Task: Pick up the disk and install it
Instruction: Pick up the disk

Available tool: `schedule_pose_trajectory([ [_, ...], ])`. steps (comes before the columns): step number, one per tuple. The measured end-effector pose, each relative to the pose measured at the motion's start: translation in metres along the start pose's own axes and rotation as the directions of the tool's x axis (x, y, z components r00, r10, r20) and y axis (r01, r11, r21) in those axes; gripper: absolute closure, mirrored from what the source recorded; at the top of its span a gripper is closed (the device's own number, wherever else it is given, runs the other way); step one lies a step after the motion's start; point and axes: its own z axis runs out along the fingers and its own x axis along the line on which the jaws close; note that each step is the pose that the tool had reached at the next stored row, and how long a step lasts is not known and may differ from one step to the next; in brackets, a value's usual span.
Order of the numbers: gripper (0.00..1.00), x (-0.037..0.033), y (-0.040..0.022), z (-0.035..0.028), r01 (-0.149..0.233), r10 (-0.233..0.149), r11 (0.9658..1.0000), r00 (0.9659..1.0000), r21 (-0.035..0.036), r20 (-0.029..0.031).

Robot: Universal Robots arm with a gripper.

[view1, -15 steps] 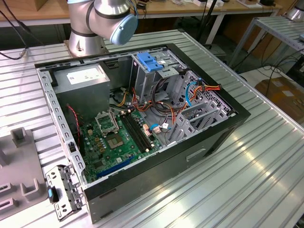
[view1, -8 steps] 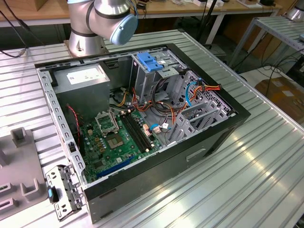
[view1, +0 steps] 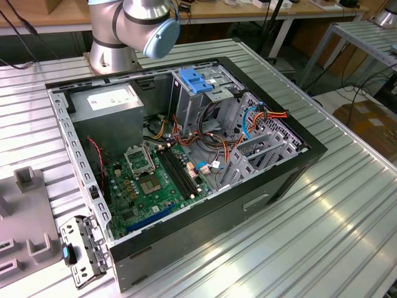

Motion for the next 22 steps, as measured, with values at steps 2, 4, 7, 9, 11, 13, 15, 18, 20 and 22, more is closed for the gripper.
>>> schedule_pose_trajectory([
  [2, 0.63, 0.0000, -0.0003, -0.0112, 0.000, 0.000, 1.0000, 1.0000, 0.0002, 0.0001],
  [4, 0.63, -0.0001, -0.0006, -0.0208, 0.000, 0.000, 1.0000, 1.0000, 0.0001, 0.0001],
  [7, 0.63, -0.0002, -0.0009, -0.0316, 0.000, 0.000, 1.0000, 1.0000, 0.0000, 0.0000],
  [9, 0.63, -0.0002, -0.0009, -0.0334, 0.000, 0.000, 1.0000, 1.0000, 0.0001, 0.0001],
  [11, 0.63, -0.0001, -0.0009, -0.0338, 0.000, 0.000, 1.0000, 1.0000, 0.0000, 0.0000],
  [13, 0.63, -0.0002, -0.0013, -0.0337, 0.000, 0.000, 1.0000, 1.0000, 0.0002, 0.0001],
  [15, 0.63, -0.0002, -0.0034, -0.0338, 0.000, 0.000, 1.0000, 1.0000, 0.0001, 0.0001],
  [18, 0.63, -0.0005, -0.0083, -0.0337, 0.000, 0.000, 1.0000, 1.0000, 0.0001, 0.0000],
  [20, 0.63, -0.0007, -0.0118, -0.0336, 0.000, 0.000, 1.0000, 1.0000, 0.0001, 0.0000],
  [22, 0.63, -0.0009, -0.0158, -0.0336, 0.000, 0.000, 1.0000, 1.0000, 0.0000, 0.0000],
])
